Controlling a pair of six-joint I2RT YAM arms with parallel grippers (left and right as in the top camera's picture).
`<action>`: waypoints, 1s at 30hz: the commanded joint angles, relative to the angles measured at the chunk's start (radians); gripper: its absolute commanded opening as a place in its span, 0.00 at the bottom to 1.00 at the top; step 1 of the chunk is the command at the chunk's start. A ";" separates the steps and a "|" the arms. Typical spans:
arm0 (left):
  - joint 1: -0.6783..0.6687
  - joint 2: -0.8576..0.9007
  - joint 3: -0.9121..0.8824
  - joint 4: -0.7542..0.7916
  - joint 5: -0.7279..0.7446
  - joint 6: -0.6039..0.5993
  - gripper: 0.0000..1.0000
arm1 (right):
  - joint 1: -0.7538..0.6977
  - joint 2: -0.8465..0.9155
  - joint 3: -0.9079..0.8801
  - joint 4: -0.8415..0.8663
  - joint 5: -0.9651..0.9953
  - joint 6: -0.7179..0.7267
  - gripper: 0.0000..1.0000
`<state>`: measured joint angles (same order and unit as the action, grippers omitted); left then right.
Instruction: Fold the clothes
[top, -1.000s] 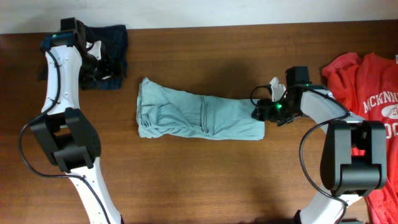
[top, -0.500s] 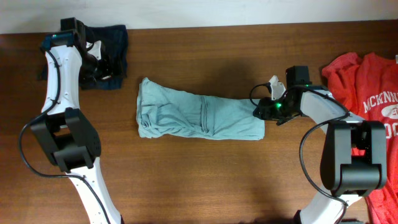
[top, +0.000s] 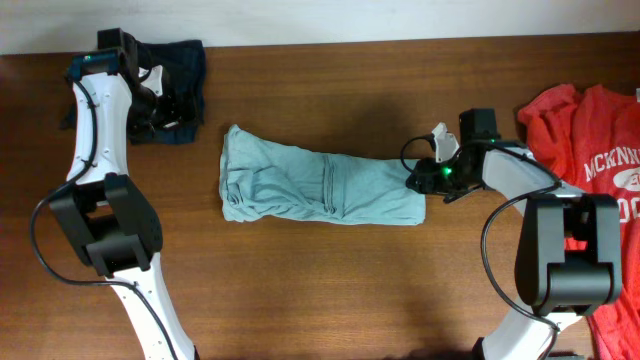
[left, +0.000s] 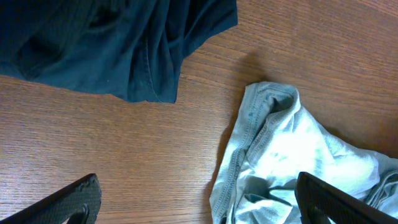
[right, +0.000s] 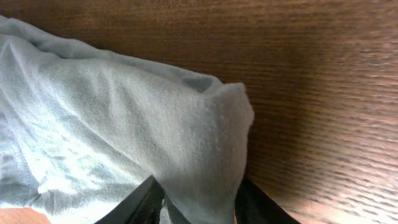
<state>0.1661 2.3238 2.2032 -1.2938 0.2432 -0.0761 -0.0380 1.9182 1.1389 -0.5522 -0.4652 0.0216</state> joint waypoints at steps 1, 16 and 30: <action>0.002 0.005 0.014 0.000 -0.003 0.001 0.99 | -0.001 0.002 -0.021 0.018 -0.040 -0.006 0.43; 0.002 0.005 0.014 0.000 -0.003 0.001 0.99 | -0.050 0.001 0.028 -0.022 -0.051 -0.006 0.04; 0.002 0.004 0.014 0.000 -0.003 0.001 0.99 | -0.354 0.001 0.219 -0.212 -0.047 -0.050 0.04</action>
<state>0.1661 2.3238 2.2032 -1.2938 0.2432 -0.0761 -0.3340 1.9182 1.2858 -0.7280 -0.5140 0.0090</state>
